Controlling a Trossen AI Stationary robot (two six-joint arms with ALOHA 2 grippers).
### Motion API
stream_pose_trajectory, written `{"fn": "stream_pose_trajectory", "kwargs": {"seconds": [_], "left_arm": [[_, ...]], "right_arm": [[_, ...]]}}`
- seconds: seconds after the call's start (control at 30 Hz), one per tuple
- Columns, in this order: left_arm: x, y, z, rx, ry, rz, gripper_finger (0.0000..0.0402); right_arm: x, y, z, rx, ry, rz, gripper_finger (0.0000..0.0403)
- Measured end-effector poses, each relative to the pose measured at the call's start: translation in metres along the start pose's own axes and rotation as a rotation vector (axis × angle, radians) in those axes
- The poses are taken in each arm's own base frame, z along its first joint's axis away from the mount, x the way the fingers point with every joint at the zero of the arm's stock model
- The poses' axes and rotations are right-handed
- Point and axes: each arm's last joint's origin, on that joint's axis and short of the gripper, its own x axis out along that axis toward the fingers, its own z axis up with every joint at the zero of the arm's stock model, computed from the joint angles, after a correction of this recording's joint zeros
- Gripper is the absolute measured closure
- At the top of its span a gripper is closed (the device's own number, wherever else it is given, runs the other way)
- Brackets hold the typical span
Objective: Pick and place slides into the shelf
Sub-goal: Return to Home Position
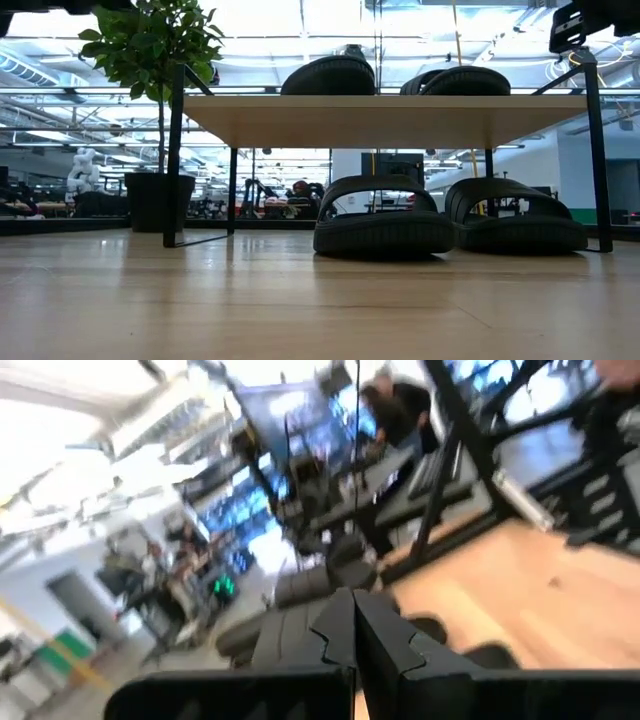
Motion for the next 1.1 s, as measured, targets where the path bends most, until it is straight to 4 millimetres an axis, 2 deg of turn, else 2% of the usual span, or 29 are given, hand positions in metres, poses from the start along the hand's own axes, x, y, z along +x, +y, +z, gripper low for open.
{"fn": "stream_pose_trajectory", "kwargs": {"seconds": [0.17,0.3,0.43,0.57,0.8,1.0,1.1], "left_arm": [[-0.015,-0.003,-0.005,-0.001,-0.092,0.009,0.0401],[-0.021,-0.002,-0.010,-0.043,-0.115,0.028,0.0401],[-0.023,-0.002,-0.011,-0.115,-0.118,0.025,0.0401],[-0.022,-0.004,-0.015,-0.113,-0.074,0.011,0.0401],[-0.022,-0.005,-0.019,-0.132,-0.010,0.039,0.0401],[-0.022,-0.007,-0.021,-0.169,0.009,0.028,0.0401],[-0.022,-0.008,-0.024,-0.188,0.037,0.013,0.0401]], "right_arm": [[0.011,0.007,-0.021,-0.004,-0.051,0.067,0.0403],[0.015,0.012,-0.028,-0.002,-0.128,0.178,0.0403],[0.017,0.014,-0.037,0.008,-0.101,0.191,0.0403],[0.019,0.017,-0.048,0.018,-0.071,0.228,0.0403],[0.021,0.020,-0.061,0.038,-0.059,0.264,0.0403],[0.019,0.026,-0.062,0.077,-0.066,0.467,0.0403],[0.019,0.027,-0.063,0.088,-0.061,0.493,0.0403]]}}
